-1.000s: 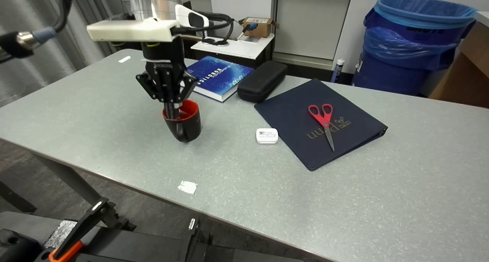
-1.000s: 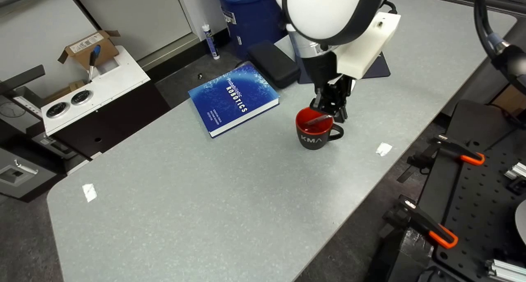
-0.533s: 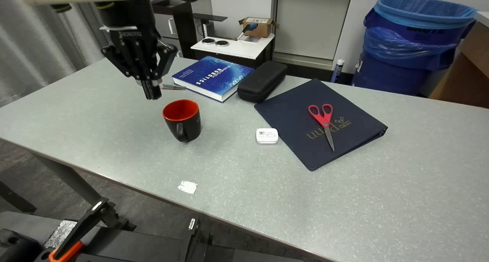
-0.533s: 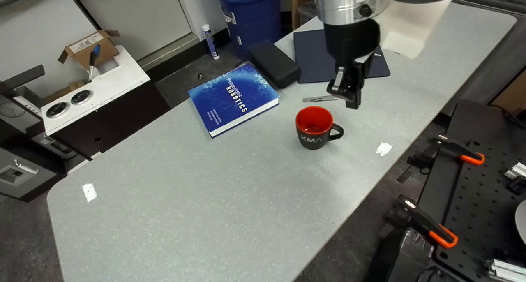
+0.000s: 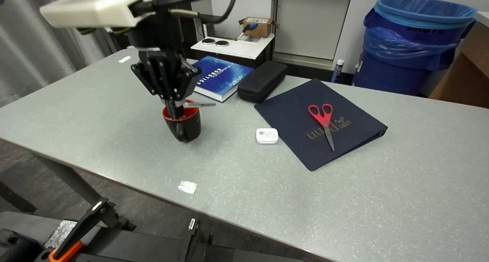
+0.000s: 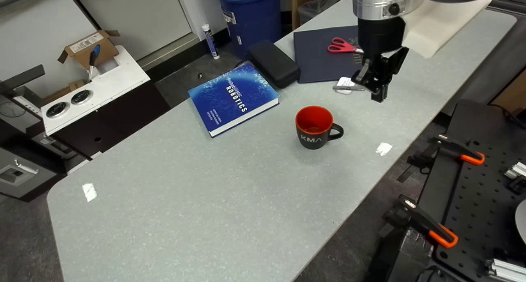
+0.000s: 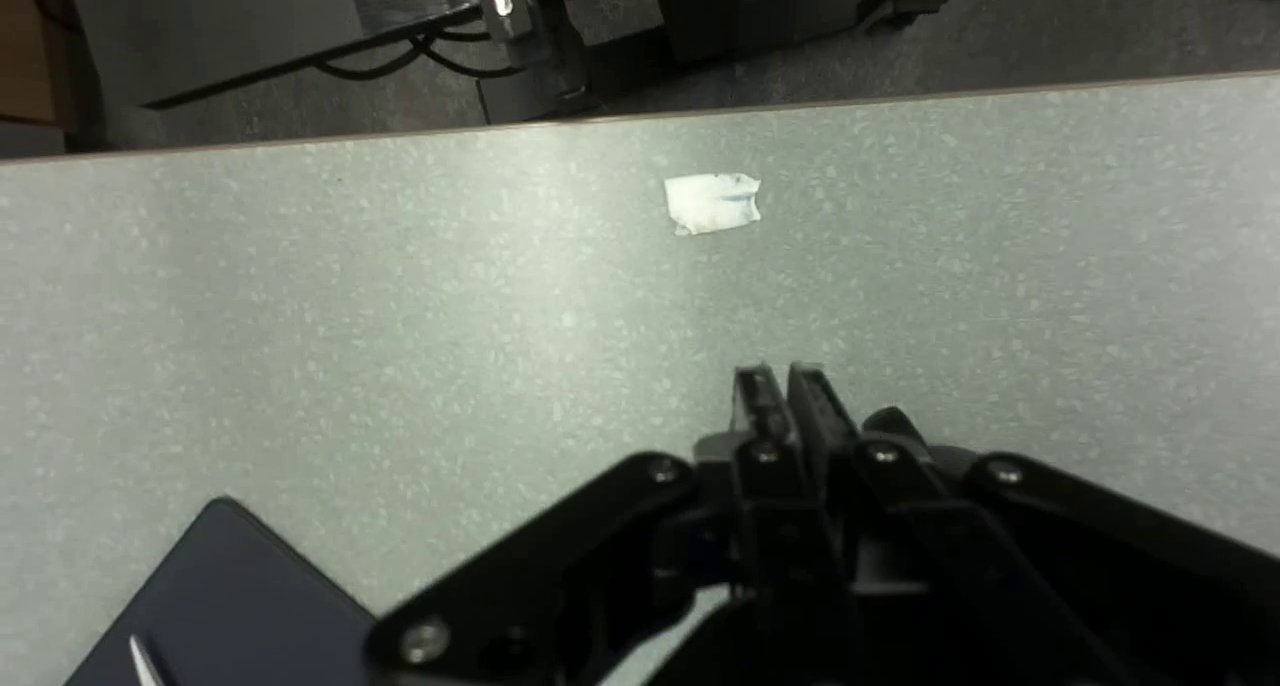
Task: Take the pen out of the mug and put it on the table
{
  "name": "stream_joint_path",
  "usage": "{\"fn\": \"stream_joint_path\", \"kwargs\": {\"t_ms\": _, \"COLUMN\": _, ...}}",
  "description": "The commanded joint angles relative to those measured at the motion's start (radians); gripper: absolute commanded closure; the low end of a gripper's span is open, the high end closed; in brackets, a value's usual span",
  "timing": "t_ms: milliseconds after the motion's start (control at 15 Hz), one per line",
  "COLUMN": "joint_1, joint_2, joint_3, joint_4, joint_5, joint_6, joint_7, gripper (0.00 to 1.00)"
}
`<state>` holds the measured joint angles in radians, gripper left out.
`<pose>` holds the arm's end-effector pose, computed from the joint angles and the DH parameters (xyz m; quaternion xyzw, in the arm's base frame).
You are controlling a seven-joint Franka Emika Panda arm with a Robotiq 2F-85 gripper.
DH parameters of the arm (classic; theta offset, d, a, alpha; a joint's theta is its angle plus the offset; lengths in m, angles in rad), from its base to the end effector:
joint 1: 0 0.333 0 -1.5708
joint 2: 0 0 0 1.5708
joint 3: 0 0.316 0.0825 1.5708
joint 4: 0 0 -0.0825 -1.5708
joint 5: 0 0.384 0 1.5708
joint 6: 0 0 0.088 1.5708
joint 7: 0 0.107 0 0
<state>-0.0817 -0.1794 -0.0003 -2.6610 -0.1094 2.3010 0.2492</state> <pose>0.3913 -0.0345 0.2849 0.9874 -0.1245 -0.0866 0.0446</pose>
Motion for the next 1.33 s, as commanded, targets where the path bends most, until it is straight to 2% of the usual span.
{"fn": "stream_joint_path", "kwargs": {"t_ms": 0, "joint_1": -0.028, "joint_2": 0.171, "joint_3": -0.024, "joint_4": 0.076, "joint_5": -0.023, "joint_6": 0.08, "joint_7": 0.067, "gripper": 0.98}}
{"fn": "stream_joint_path", "kwargs": {"t_ms": 333, "joint_1": 0.001, "joint_2": 0.384, "joint_3": -0.059, "joint_4": 0.203, "joint_5": -0.034, "joint_6": 0.142, "joint_7": 0.173, "gripper": 0.98}}
{"fn": "stream_joint_path", "kwargs": {"t_ms": 667, "joint_1": 0.049, "joint_2": 0.512, "joint_3": -0.094, "joint_4": 0.314, "joint_5": -0.016, "joint_6": 0.102, "joint_7": 0.209, "gripper": 0.98}}
{"fn": "stream_joint_path", "kwargs": {"t_ms": 733, "joint_1": 0.058, "joint_2": 0.517, "joint_3": -0.101, "joint_4": 0.324, "joint_5": -0.014, "joint_6": 0.087, "joint_7": 0.207, "gripper": 0.68}}
{"fn": "stream_joint_path", "kwargs": {"t_ms": 867, "joint_1": 0.064, "joint_2": 0.508, "joint_3": -0.11, "joint_4": 0.323, "joint_5": -0.005, "joint_6": 0.07, "joint_7": 0.189, "gripper": 0.61}}
{"fn": "stream_joint_path", "kwargs": {"t_ms": 1267, "joint_1": 0.071, "joint_2": 0.456, "joint_3": -0.127, "joint_4": 0.305, "joint_5": -0.007, "joint_6": 0.062, "joint_7": 0.184, "gripper": 0.15}}
